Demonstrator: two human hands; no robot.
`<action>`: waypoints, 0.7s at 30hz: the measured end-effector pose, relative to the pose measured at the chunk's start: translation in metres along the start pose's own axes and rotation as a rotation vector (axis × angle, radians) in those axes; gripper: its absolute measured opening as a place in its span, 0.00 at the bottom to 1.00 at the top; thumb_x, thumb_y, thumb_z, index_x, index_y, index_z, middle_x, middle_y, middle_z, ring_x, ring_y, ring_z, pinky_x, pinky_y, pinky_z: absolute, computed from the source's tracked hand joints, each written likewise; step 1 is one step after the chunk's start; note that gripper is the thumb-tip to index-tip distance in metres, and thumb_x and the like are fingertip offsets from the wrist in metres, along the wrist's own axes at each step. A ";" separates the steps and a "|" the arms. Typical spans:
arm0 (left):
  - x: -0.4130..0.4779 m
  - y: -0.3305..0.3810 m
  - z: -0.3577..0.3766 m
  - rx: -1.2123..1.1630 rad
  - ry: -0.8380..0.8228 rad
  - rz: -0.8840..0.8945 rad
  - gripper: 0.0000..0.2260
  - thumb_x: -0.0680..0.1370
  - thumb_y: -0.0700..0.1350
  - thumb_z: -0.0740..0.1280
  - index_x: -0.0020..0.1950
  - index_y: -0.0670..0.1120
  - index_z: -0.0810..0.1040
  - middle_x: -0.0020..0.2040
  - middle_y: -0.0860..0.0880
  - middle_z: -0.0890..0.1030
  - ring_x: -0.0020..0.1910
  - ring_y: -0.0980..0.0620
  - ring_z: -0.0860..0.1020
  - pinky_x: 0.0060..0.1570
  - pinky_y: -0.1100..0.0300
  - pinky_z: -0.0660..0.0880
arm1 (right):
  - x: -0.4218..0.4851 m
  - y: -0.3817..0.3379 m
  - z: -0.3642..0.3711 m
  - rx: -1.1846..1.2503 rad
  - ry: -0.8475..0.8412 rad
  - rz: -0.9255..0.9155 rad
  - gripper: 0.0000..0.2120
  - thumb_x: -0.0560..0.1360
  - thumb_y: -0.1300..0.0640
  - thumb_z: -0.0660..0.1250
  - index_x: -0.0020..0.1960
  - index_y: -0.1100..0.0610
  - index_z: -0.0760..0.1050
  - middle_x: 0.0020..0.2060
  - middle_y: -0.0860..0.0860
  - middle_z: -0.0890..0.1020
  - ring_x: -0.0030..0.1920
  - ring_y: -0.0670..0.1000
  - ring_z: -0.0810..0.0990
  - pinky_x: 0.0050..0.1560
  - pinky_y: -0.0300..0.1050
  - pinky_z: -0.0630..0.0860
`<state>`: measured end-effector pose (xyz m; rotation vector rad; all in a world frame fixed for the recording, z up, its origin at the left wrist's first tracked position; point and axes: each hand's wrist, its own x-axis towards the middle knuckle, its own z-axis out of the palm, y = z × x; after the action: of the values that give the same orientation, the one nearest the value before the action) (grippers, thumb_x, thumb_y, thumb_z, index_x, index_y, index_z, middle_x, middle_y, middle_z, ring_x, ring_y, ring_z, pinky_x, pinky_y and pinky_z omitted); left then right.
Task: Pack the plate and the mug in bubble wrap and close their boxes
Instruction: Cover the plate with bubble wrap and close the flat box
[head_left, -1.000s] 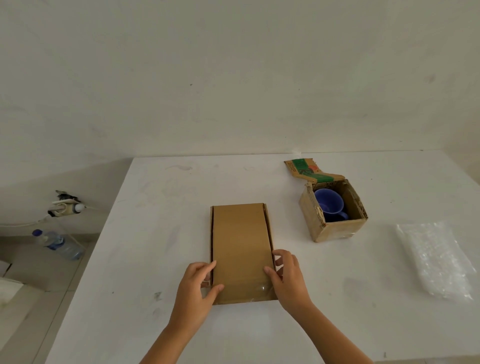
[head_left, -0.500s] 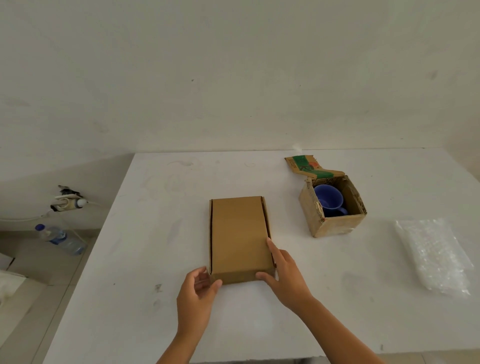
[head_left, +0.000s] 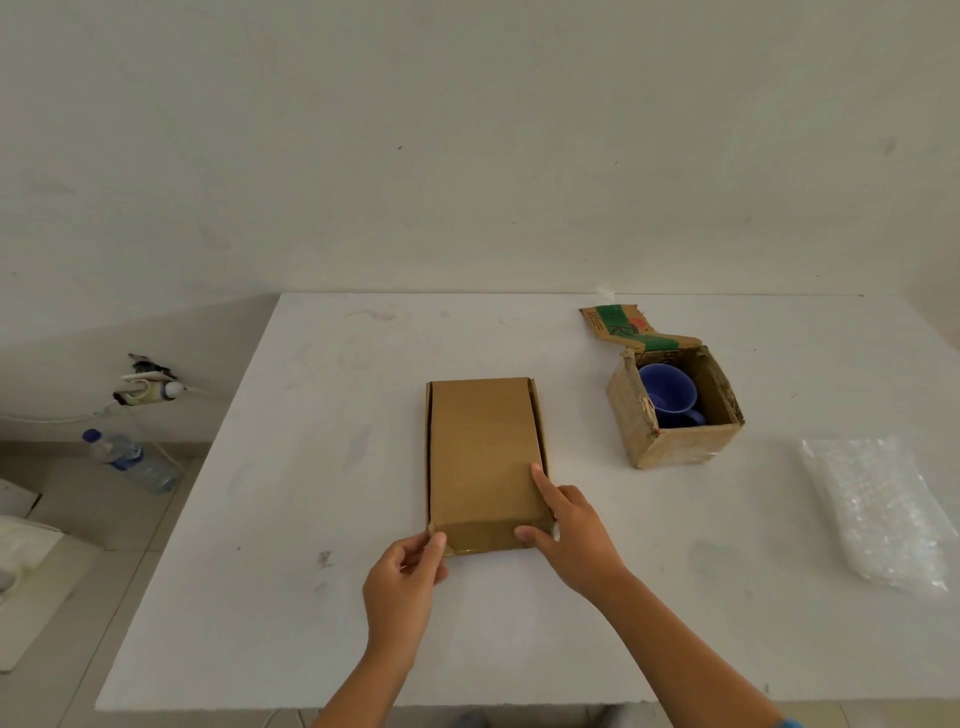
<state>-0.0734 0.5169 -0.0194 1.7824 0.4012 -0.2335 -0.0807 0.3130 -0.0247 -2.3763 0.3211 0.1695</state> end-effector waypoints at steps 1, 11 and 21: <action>0.000 0.000 0.001 0.011 -0.005 0.004 0.07 0.74 0.49 0.69 0.44 0.46 0.81 0.36 0.48 0.84 0.38 0.52 0.83 0.42 0.59 0.77 | 0.000 -0.001 0.000 -0.001 -0.005 0.002 0.38 0.75 0.46 0.65 0.76 0.45 0.46 0.62 0.52 0.69 0.59 0.51 0.71 0.64 0.45 0.71; 0.002 0.004 0.006 -0.364 0.007 -0.326 0.12 0.79 0.45 0.62 0.40 0.41 0.78 0.37 0.43 0.81 0.37 0.48 0.79 0.43 0.56 0.77 | 0.001 0.002 0.001 0.002 -0.019 0.006 0.38 0.75 0.45 0.66 0.76 0.43 0.46 0.63 0.51 0.68 0.55 0.46 0.68 0.61 0.40 0.69; 0.004 -0.004 0.005 -0.513 0.027 -0.412 0.07 0.73 0.36 0.69 0.51 0.39 0.79 0.43 0.46 0.80 0.40 0.52 0.77 0.41 0.64 0.76 | 0.001 0.005 0.000 0.016 -0.014 -0.018 0.38 0.74 0.46 0.66 0.76 0.44 0.47 0.62 0.51 0.68 0.56 0.47 0.69 0.61 0.40 0.69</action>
<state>-0.0708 0.5138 -0.0252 1.1888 0.7738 -0.3590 -0.0809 0.3094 -0.0283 -2.3604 0.2931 0.1749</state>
